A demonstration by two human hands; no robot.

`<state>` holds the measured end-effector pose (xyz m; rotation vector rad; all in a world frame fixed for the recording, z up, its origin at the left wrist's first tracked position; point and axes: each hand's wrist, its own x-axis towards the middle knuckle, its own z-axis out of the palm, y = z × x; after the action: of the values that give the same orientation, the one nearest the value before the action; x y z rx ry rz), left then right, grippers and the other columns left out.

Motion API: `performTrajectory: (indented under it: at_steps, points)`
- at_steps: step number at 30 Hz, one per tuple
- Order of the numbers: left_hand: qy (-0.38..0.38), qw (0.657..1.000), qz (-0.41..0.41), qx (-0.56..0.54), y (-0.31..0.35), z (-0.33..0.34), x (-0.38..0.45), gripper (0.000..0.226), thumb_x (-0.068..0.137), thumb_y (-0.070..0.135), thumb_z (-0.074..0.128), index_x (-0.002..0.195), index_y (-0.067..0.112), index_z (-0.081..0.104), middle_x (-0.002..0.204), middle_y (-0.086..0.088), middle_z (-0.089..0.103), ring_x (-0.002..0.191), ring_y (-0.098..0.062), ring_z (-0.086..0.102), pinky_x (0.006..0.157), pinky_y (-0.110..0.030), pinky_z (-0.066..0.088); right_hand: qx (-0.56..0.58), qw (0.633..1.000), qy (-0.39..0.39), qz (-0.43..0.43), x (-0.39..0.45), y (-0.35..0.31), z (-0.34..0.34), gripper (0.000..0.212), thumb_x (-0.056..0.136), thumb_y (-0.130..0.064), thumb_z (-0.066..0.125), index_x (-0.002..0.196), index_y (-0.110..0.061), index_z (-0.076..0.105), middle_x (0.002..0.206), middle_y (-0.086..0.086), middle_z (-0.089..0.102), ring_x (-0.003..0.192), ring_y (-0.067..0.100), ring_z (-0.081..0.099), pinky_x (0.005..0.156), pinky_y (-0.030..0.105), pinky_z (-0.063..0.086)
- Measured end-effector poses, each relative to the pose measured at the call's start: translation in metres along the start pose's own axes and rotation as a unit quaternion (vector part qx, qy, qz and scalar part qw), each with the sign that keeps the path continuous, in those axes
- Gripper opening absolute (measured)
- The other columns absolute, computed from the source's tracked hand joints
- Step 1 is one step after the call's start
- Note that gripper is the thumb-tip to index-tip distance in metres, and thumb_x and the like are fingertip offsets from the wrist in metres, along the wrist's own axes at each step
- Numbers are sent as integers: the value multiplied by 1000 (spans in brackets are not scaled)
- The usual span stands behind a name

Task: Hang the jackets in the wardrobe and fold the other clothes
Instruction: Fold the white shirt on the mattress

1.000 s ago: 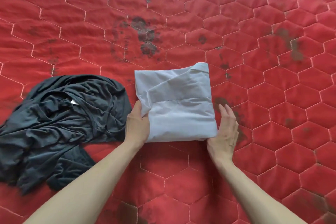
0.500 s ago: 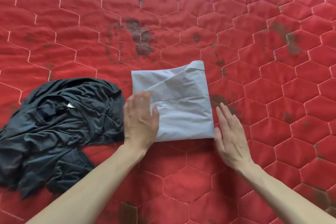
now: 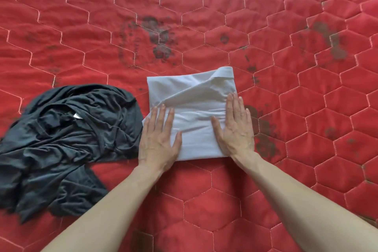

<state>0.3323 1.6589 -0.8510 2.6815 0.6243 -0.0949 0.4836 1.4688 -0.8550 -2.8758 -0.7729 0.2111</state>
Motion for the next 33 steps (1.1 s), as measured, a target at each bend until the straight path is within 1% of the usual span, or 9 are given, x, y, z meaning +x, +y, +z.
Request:
performTrajectory:
  at_steps: [5, 8, 10, 13, 19, 23, 26, 30, 33]
  points:
    - [27, 997, 69, 26, 11, -3, 18, 73, 103, 51, 33, 166, 14, 23, 174, -13, 12, 162, -28, 7, 131, -48, 11, -28, 991, 56, -114, 22, -10, -6, 70, 108, -41, 44, 167, -14, 17, 175, 6, 9, 162, 25, 6, 129, 53, 14]
    - [17, 998, 56, 37, 17, 2, 42, 75, 104, 56, 22, 167, 18, 12, 175, -7, 3, 162, -24, -3, 131, -48, 2, -43, 982, 48, -175, 48, -23, -5, 65, 109, -42, 46, 166, -19, 25, 174, 4, 15, 161, 24, 8, 130, 52, 11]
    - [13, 999, -3, 46, 15, 6, 51, 76, 104, 60, 16, 168, 21, 6, 176, -4, -5, 162, -21, -10, 130, -49, -4, -35, 990, 19, -137, 59, -27, -2, 64, 110, -48, 39, 167, -26, 20, 175, -1, 6, 162, 20, 0, 130, 50, 4]
    - [41, 996, -72, 18, 9, 6, 58, 74, 106, 57, 30, 168, 21, 11, 176, -2, -1, 162, -18, -6, 130, -49, -4, -14, 996, -3, -84, 65, -30, 2, 63, 110, -51, 31, 167, -30, 16, 176, -6, 1, 162, 15, -4, 131, 48, 3]
    - [82, 976, -122, -162, 13, -6, 54, 70, 104, 39, 56, 164, 14, 29, 175, -5, 12, 162, -20, 2, 131, -42, 3, 11, 995, -42, -94, 68, -25, -2, 64, 110, -51, 31, 168, -31, 11, 176, -6, -5, 161, 15, -10, 131, 46, -3]
    - [83, 952, -190, -226, 21, -15, 33, 67, 101, 28, 62, 160, 11, 35, 171, -10, 24, 160, -25, 14, 130, -40, 12, 16, 996, -30, -81, 60, -26, -5, 61, 112, -45, 28, 168, -31, 9, 176, -4, -6, 162, 18, -7, 130, 49, 6]
    - [87, 950, -247, -170, 32, -20, 17, 71, 95, 35, 67, 157, 14, 38, 160, -8, 37, 148, -29, 30, 120, -44, 24, 59, 998, 3, 16, 40, -30, -9, 61, 112, -41, 29, 168, -30, 8, 176, -2, -5, 162, 20, -1, 130, 48, 12]
    - [43, 912, -384, -138, 40, -33, 22, 73, 90, 47, 70, 146, 13, 40, 147, -14, 39, 136, -37, 38, 111, -49, 28, 211, 970, 31, 113, 18, -31, -25, 69, 106, -32, 53, 166, -21, 20, 172, 5, 22, 157, 23, 22, 127, 42, 22]
    - [-11, 895, -422, -141, 39, -43, 41, 68, 90, 53, 66, 135, 9, 40, 143, -20, 46, 135, -40, 44, 112, -49, 27, 323, 929, 32, 178, 20, -25, -42, 70, 93, -28, 71, 156, -23, 41, 149, 4, 50, 135, 25, 46, 115, 40, 37]
